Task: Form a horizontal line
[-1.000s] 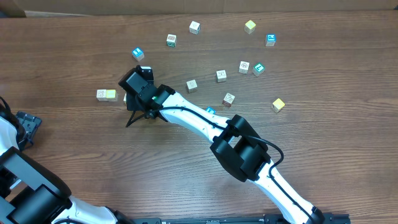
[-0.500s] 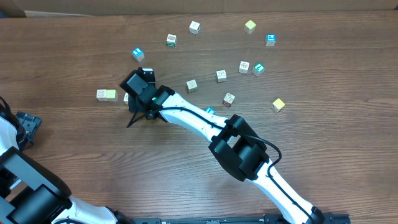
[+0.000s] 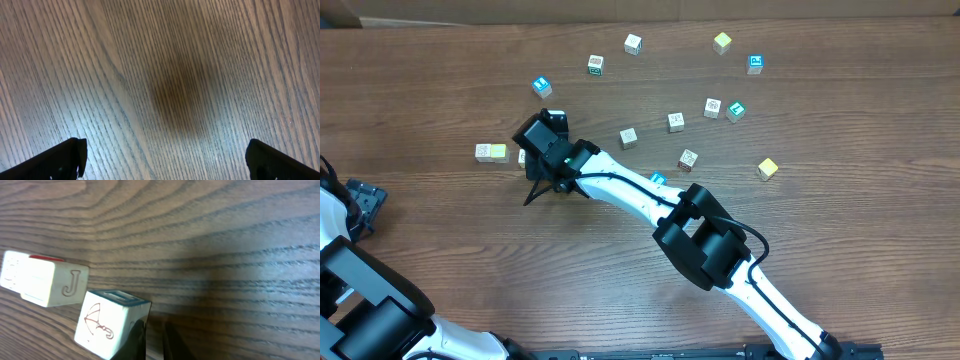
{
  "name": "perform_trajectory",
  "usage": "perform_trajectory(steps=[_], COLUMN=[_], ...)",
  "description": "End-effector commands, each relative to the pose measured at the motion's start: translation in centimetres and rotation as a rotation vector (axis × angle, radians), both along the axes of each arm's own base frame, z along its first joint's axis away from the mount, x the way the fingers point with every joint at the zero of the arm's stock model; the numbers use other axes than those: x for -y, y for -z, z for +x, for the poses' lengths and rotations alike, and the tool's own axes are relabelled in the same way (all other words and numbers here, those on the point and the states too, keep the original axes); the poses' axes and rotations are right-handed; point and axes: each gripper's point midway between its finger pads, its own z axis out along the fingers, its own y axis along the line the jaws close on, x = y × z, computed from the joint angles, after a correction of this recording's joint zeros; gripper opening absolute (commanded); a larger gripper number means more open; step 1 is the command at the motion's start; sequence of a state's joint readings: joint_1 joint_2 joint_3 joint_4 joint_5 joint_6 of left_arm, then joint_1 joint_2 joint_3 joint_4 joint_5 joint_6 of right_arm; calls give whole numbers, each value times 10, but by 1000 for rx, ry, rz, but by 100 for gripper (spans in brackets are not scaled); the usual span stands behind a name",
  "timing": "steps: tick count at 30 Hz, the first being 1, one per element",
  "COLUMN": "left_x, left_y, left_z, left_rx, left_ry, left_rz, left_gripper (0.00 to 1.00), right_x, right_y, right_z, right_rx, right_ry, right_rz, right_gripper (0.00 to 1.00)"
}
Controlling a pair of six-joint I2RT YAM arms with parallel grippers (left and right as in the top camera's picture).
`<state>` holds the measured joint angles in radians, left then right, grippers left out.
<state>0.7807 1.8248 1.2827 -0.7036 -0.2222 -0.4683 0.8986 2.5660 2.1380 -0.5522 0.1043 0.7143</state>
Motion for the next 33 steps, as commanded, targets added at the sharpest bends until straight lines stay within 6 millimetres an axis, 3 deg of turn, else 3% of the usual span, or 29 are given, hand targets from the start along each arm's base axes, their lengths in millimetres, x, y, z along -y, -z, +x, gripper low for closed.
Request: perform_trajectory(steps=[1,20,28,33], left_x=[-1,-1,-1,-1], left_y=[6,6,6,6], left_z=[-5,-5,-5,-5], left_rx=[-29,-29,-29,-29], left_ry=[-5,-5,-5,-5], left_rz=[0,0,0,0], left_gripper=[99,99,100,99], right_x=[-1,-14,-6,-7], right_y=[10,2,17,16], right_z=[-2,1,-19,-18], right_rx=[-3,12,-85,-81], right_ry=[2,-19,-54,-54], right_rz=[-7,55,12,17], right_gripper=[10,9,8,8])
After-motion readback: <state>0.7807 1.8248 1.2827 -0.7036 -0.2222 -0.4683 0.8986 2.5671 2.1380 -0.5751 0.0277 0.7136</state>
